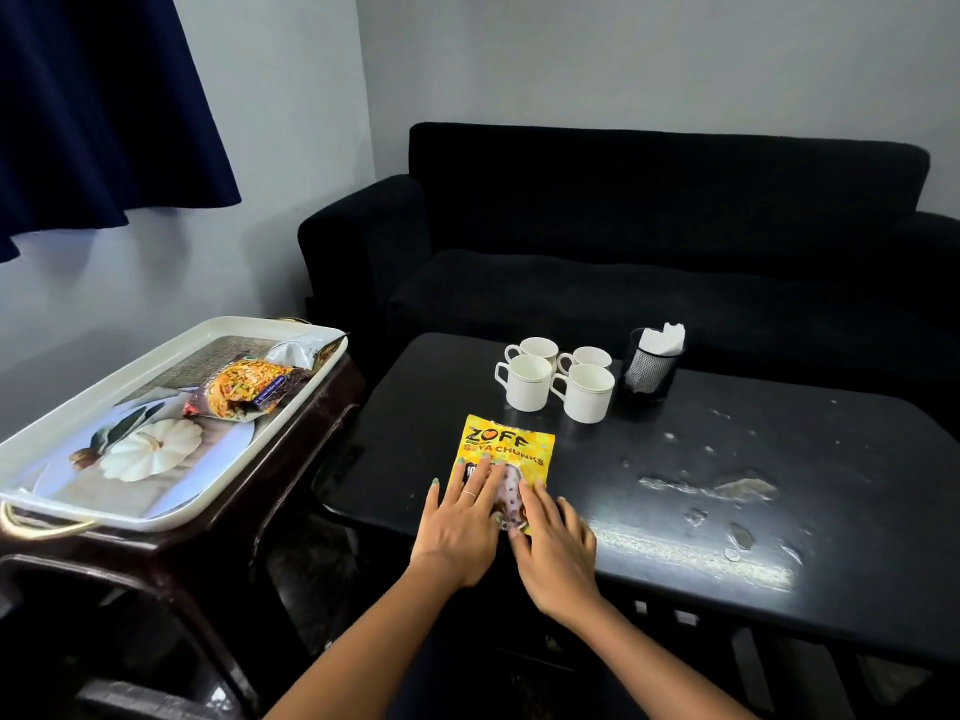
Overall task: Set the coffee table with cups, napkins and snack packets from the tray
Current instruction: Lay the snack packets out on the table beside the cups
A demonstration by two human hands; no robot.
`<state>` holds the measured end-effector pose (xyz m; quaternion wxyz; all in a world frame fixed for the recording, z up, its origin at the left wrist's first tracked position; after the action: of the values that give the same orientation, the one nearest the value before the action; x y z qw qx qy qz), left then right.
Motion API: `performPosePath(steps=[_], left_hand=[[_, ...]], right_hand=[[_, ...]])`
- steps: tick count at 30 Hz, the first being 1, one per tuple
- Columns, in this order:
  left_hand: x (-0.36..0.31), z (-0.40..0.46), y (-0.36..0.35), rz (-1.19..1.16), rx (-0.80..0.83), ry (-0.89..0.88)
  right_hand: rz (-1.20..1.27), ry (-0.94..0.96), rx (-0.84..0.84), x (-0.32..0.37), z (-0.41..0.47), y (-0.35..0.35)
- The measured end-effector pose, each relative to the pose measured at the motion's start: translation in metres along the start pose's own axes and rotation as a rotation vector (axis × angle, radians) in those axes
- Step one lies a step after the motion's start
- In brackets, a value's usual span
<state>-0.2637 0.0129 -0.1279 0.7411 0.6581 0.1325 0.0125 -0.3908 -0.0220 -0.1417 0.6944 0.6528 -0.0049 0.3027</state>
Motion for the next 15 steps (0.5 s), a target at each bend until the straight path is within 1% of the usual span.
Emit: performPosePath(steps=[8, 15], left_hand=[[0.024, 0.027, 0.006, -0.001, 0.034, -0.021], [0.036, 0.043, 0.007, 0.012, 0.050, -0.031]], right_hand=[[0.033, -0.015, 0.013, 0.016, 0.026, -0.015], [0.073, -0.002, 0.043, 0.016, 0.045, -0.017]])
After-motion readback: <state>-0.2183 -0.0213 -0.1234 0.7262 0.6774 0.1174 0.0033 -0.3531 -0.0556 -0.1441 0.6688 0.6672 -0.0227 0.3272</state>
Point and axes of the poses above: each hand's wrist, its own z-axis towards the middle knuckle, its own y-axis out of the back of the hand, x = y × z, the point moved 1 cm from there along z, towards the middle knuckle, and after that the axes turned 10 degrees about -x, right-handed, at the moved point
